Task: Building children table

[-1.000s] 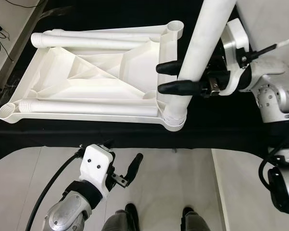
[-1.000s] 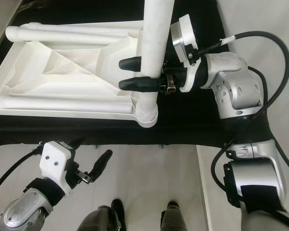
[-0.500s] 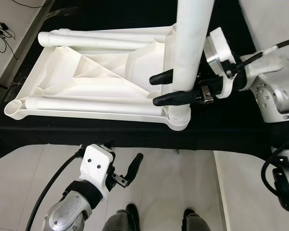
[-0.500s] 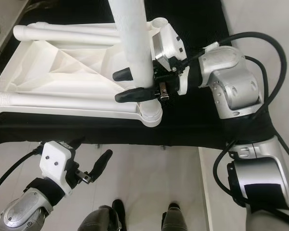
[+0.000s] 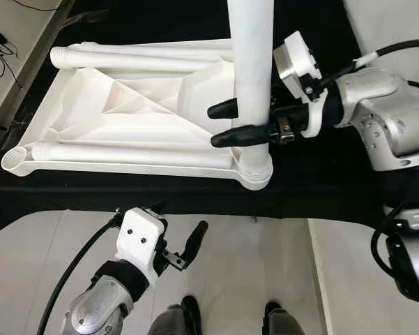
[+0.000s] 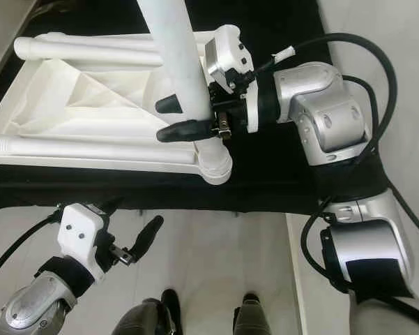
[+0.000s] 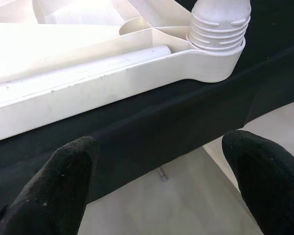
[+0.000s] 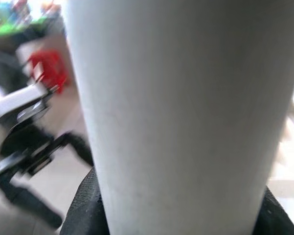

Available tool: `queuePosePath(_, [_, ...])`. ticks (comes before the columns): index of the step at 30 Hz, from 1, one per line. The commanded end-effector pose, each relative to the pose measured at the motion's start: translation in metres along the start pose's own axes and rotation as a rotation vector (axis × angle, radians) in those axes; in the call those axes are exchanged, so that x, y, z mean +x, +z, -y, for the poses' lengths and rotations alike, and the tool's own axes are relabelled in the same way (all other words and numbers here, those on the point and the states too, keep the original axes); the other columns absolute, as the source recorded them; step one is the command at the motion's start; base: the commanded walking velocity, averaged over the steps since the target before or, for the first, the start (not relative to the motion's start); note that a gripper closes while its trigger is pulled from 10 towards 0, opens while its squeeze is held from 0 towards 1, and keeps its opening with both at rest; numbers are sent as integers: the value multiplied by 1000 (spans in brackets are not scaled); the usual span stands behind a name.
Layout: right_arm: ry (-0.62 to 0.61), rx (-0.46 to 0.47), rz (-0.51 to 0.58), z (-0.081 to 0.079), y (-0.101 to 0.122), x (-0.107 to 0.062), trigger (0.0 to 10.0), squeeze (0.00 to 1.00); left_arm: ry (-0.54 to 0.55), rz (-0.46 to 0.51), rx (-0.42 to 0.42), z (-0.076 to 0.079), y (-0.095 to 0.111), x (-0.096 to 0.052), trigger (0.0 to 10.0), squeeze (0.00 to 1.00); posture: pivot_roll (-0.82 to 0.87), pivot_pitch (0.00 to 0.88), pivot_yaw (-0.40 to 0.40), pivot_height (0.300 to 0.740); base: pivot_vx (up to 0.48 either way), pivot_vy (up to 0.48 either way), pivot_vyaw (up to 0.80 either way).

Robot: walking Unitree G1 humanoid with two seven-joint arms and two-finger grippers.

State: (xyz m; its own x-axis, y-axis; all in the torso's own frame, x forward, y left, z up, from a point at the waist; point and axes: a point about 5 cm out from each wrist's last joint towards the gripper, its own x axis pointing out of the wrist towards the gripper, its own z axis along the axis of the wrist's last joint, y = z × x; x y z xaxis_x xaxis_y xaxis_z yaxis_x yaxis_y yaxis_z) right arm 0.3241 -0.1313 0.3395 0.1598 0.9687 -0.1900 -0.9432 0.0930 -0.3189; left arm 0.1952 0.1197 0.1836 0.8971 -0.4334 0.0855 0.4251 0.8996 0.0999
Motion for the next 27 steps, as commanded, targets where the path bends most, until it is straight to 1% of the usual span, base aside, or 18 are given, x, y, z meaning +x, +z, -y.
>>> queuePosePath(1, [-33,243,-108,-5,-53,11,10000,0,10,-28,-12,-1,-4,-3,10000,0,-14,381,141,740,0,0,0])
queuePosePath(2, [-33,243,-108,-5,-53,11,10000,0,10,-28,-12,-1,-4,-3,10000,0,-14,381,141,740,0,0,0])
queuePosePath(4, [-92,273,-94,-5,-58,11,10000,0,9,-29,-12,-1,-4,-3,10000,0,-14,381,141,740,0,0,0])
queuePosePath(5, [-92,273,-94,-5,-58,11,10000,0,9,-29,-12,-1,-4,-3,10000,0,-14,381,141,740,0,0,0])
queuePosePath(9, [-169,282,-55,-6,-61,11,10000,0,8,-30,-11,-2,-4,-2,10000,0,-14,381,143,740,0,0,0])
queuePosePath(15, [-222,267,-64,-10,-66,12,10000,0,9,-30,-9,-3,-5,-2,10000,0,-12,381,145,740,0,0,0])
queuePosePath(16, [-259,280,-75,-11,-68,13,10000,0,9,-30,-8,-3,-5,-2,10000,0,-16,381,136,740,0,0,0])
queuePosePath(17, [-327,301,-96,-13,-72,17,10000,0,10,-31,-7,-3,-5,-3,10000,0,-15,381,130,740,0,0,0])
queuePosePath(18, [-327,301,-96,-13,-72,17,10000,0,10,-31,-7,-3,-5,-3,10000,0,-15,381,130,740,0,0,0])
queuePosePath(19, [-378,316,-112,-15,-75,19,10000,0,10,-31,-7,-3,-5,-3,10000,0,-15,381,130,740,0,0,0])
queuePosePath(20, [-465,330,-144,-15,-80,22,10000,0,10,-31,-7,-3,-5,-3,10000,0,-15,381,130,740,0,0,0])
queuePosePath(21, [-465,330,-144,-15,-80,22,10000,0,10,-31,-7,-3,-5,-3,10000,0,-15,381,130,740,0,0,0])
queuePosePath(22, [-654,374,-192,-16,-88,22,10000,0,12,-31,-4,-3,-5,-3,10000,0,-15,385,123,740,0,0,0])
queuePosePath(23, [-816,385,-245,-22,-95,21,10000,0,17,-31,-3,-4,-5,-4,10000,0,-16,386,124,740,0,0,0])
queuePosePath(24, [-816,385,-245,-22,-95,21,10000,0,17,-31,-3,-4,-5,-4,10000,0,-16,386,124,740,0,0,0])
queuePosePath(25, [-930,411,-256,-29,-99,22,10000,0,20,-31,-1,-4,-5,-4,10000,0,-18,388,128,740,0,0,0])
queuePosePath(26, [-930,411,-256,-29,-99,22,10000,0,20,-31,-1,-4,-5,-4,10000,0,-18,388,128,740,0,0,0])
queuePosePath(27, [-1015,411,-248,-32,-99,21,10000,0,21,-31,0,-5,-5,-4,10000,0,-18,386,128,740,0,0,0])
